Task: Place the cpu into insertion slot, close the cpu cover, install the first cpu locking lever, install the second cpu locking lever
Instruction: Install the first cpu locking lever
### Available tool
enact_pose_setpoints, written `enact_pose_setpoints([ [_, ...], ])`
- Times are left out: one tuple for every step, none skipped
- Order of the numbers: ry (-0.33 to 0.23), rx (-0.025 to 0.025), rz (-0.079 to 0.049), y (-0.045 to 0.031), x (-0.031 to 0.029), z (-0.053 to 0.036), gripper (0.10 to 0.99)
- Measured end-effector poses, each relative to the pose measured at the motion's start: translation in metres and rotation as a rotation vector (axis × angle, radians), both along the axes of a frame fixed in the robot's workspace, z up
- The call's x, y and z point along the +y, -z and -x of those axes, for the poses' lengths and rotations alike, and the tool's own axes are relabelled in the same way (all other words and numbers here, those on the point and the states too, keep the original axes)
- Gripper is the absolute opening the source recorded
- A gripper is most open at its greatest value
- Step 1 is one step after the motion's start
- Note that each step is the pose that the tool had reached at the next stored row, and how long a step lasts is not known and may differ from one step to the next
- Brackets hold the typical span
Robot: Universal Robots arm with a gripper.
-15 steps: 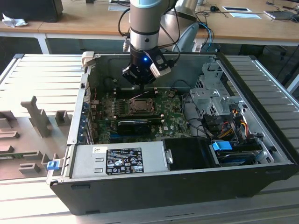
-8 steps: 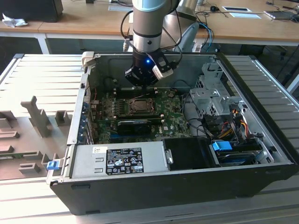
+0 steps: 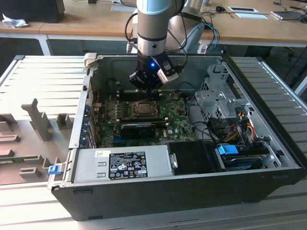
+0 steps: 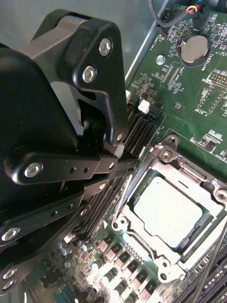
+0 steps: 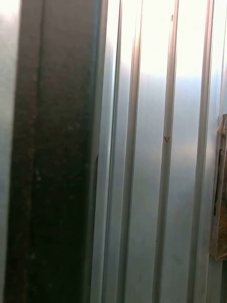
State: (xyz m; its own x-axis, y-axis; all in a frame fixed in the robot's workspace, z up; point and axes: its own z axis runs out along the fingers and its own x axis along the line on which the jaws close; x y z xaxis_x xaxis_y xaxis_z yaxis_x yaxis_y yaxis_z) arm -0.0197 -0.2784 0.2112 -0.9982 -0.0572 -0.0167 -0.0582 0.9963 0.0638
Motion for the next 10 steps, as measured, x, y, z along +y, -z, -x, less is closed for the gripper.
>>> enact_pose_setpoints([
  [0.000,-0.0001,0.000,0.0008,0.0000,-0.0003,0.106],
  [0.001,-0.0001,0.000,0.0014,0.0000,-0.0006,0.106],
  [0.001,0.0000,0.001,0.0020,0.0000,-0.0010,0.106],
  [0.002,-0.0001,0.001,0.0025,0.0000,-0.0014,0.106],
  [0.003,0.0000,0.001,0.0029,0.0000,-0.0016,0.106],
  [0.004,-0.0001,0.001,0.0034,0.0000,-0.0018,0.106],
  [0.005,-0.0001,0.002,0.0038,0.0000,-0.0018,0.106],
  [0.005,-0.0002,0.002,0.0041,0.0000,-0.0019,0.106],
  [0.006,-0.0001,0.002,0.0045,0.0000,-0.0019,0.106],
  [0.006,-0.0001,0.002,0.0049,0.0000,-0.0020,0.106],
])
